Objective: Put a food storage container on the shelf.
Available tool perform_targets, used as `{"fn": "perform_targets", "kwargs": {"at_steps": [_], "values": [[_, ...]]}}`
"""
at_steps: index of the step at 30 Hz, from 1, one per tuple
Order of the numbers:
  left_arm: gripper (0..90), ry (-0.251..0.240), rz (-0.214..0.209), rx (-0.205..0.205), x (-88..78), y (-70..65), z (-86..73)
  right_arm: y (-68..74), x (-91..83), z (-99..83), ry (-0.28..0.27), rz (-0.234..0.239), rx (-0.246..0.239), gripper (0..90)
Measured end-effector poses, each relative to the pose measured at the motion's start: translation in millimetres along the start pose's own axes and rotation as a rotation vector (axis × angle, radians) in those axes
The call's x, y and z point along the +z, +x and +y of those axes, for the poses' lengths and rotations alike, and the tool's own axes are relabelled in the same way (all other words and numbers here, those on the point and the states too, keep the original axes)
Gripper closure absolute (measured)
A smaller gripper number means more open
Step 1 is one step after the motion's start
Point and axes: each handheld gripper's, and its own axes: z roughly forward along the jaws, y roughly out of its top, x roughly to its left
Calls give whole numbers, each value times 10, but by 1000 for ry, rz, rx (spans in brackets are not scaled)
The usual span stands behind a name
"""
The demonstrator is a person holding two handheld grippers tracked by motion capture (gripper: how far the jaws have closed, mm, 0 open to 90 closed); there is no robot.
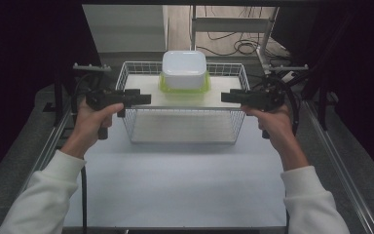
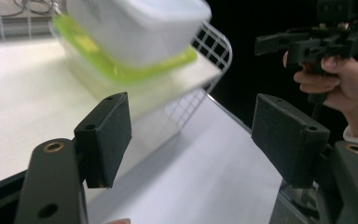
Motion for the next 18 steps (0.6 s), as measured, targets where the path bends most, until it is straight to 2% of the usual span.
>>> {"fn": "perform_targets", "kwargs": {"at_steps": [5,7,8,9,12,18], "values": [[282,72,18,46,29,-73,-300,37,-68,-292,62,-11,-34,365],[282,101,23,48,55,-73,-419,55,-73,-393,93,-24,-55,365],[283,101,23,48,55,-73,-419,55,-73,-393,93,-24,-55,365],[282,126,31,47,84,-60,-540,70,-66,-517,129,-35,-71,364],[284,161,46,46,122,-39,-717,65,-51,-662,161,-39,-77,363],[290,227,79,56,147,-19,-1058,11,7,-1019,241,-81,-98,362]]}}
